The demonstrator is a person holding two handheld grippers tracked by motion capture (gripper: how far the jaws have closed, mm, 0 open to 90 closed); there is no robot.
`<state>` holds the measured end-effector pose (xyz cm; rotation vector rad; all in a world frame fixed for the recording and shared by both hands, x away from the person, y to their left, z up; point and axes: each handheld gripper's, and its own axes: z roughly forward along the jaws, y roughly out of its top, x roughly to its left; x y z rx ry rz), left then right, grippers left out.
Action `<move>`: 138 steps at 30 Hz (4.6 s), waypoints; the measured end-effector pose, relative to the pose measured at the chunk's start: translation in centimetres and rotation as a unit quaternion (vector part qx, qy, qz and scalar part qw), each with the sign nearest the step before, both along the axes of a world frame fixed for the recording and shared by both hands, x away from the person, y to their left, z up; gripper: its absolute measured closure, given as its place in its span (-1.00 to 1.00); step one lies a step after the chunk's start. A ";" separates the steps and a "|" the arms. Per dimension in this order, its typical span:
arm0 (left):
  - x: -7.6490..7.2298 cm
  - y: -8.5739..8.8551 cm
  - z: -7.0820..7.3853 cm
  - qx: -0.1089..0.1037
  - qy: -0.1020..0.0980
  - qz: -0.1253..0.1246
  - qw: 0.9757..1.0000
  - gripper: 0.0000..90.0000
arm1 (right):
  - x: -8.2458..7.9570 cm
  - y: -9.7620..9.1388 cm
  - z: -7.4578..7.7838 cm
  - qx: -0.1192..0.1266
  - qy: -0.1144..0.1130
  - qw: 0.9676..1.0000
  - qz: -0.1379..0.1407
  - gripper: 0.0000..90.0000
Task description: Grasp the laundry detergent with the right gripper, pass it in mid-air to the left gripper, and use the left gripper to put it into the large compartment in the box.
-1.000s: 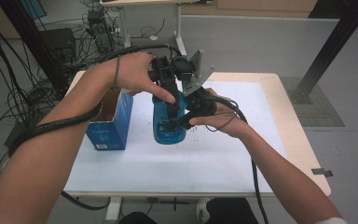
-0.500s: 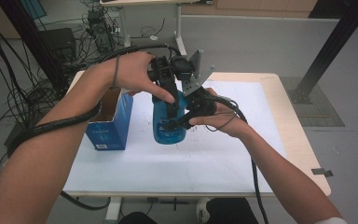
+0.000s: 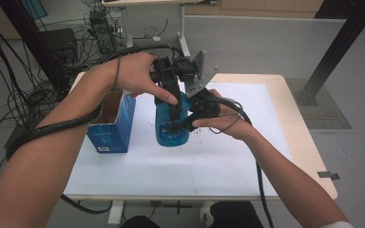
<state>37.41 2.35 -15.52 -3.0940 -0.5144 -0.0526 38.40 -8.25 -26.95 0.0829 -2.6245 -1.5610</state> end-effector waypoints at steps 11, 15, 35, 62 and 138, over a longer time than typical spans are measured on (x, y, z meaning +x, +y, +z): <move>-0.1 0.0 0.0 -0.002 -0.001 -0.001 1.000 -0.85 | 0.0 0.0 0.0 -0.001 -0.001 1.000 -0.002 -0.03; -0.1 -0.1 0.0 0.002 -0.002 -0.004 1.000 -0.85 | 0.1 0.0 0.0 0.002 -0.006 1.000 0.000 -0.03; -0.2 -0.4 0.1 0.003 -0.006 -0.007 1.000 -0.83 | -0.1 -0.2 0.1 0.003 -0.008 1.000 0.002 -0.03; -0.2 -0.4 0.3 0.000 -0.002 -0.016 1.000 -0.41 | -0.2 -0.2 0.2 -0.005 -0.009 1.000 0.001 -0.03; -0.1 -0.7 -0.1 0.005 0.003 -0.019 1.000 -0.19 | 0.4 -0.4 -0.3 -0.005 -0.011 1.000 -0.001 -0.06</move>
